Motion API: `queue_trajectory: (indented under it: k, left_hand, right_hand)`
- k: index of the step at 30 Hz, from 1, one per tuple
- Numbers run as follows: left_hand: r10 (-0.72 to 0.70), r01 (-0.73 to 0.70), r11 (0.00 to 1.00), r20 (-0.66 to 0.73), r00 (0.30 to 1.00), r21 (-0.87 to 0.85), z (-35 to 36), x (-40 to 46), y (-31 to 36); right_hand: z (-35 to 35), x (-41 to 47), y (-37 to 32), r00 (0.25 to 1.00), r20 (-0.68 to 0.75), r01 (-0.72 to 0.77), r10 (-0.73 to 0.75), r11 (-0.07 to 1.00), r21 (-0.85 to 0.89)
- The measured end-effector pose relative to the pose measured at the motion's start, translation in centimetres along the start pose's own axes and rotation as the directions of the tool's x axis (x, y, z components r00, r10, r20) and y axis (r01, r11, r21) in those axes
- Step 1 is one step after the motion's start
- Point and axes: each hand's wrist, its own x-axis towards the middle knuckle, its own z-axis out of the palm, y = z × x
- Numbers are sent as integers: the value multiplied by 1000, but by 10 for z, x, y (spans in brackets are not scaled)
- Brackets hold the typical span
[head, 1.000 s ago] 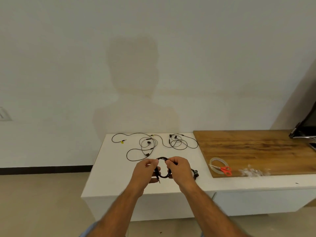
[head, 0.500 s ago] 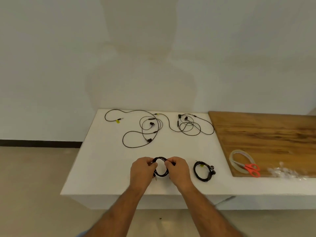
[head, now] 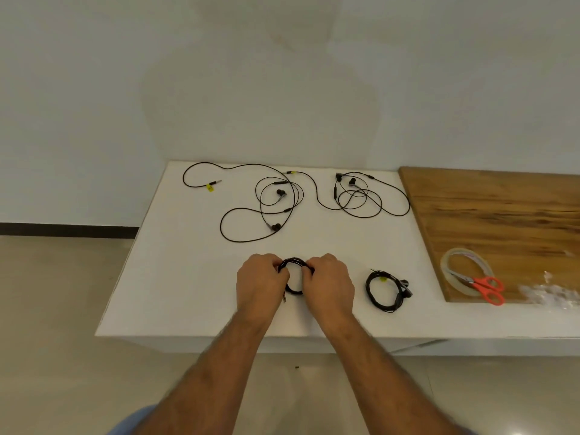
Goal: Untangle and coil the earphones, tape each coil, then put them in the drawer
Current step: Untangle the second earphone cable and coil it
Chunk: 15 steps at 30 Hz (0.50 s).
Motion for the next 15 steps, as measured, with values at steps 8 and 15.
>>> queue_trajectory:
  k: [8,15]
  left_hand:
    - [14,-15,1000,31,999,19,-3,-2,0]
    - [24,-24,1000,14,1000,15,-2,-1,0]
  right_hand:
    - [-18,8,7,996,87,3,-2,1000,-5]
    - [-40,17,25,985,169,-42,20,991,129]
